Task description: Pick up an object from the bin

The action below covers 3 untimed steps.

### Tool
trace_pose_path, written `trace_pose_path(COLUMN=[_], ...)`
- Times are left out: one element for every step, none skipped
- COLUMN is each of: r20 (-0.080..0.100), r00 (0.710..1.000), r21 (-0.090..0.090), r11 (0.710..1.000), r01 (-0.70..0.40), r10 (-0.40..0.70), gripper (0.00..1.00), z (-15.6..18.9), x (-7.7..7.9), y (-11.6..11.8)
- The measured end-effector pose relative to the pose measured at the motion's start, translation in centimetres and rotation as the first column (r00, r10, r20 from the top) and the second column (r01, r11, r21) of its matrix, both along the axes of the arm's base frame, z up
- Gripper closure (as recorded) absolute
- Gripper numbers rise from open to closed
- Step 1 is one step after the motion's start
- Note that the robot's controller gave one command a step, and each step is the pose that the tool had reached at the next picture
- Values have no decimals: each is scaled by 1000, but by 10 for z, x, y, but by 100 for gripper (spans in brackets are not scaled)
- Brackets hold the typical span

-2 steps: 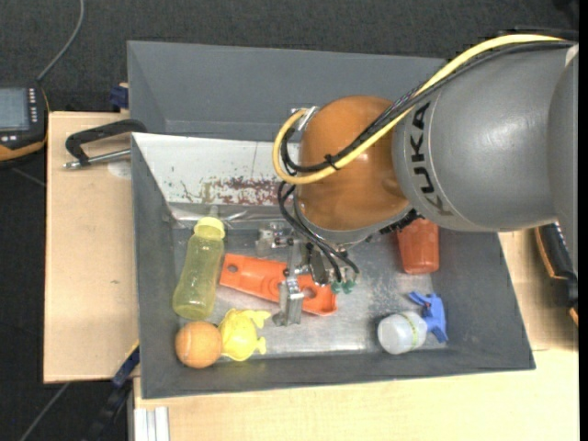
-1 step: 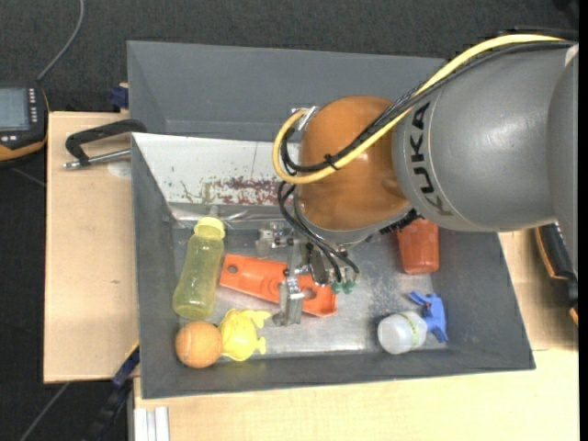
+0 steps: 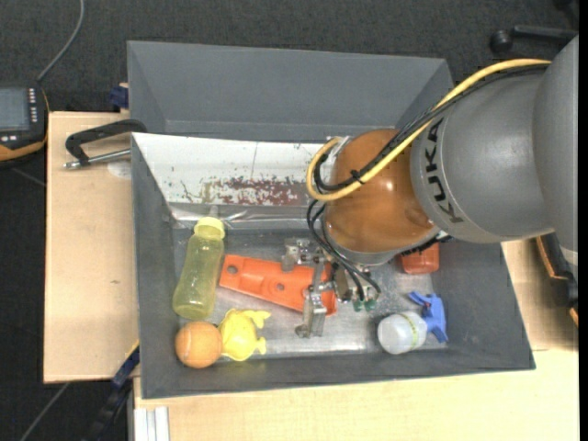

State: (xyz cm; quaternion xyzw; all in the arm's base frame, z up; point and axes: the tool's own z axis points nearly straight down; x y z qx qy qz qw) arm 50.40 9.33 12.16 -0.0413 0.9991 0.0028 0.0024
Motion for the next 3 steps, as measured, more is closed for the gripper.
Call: trace_pose_path(r20=[-7,-7,-7], r00=[997,997,997], r21=[-2,-2,-2], r11=[997,997,997], r01=[82,82,77], r10=[-82,-82,-77], gripper=[100,100,100], z=[-33,-33,-7], x=[4,4,-1], y=[-6,-6,-1])
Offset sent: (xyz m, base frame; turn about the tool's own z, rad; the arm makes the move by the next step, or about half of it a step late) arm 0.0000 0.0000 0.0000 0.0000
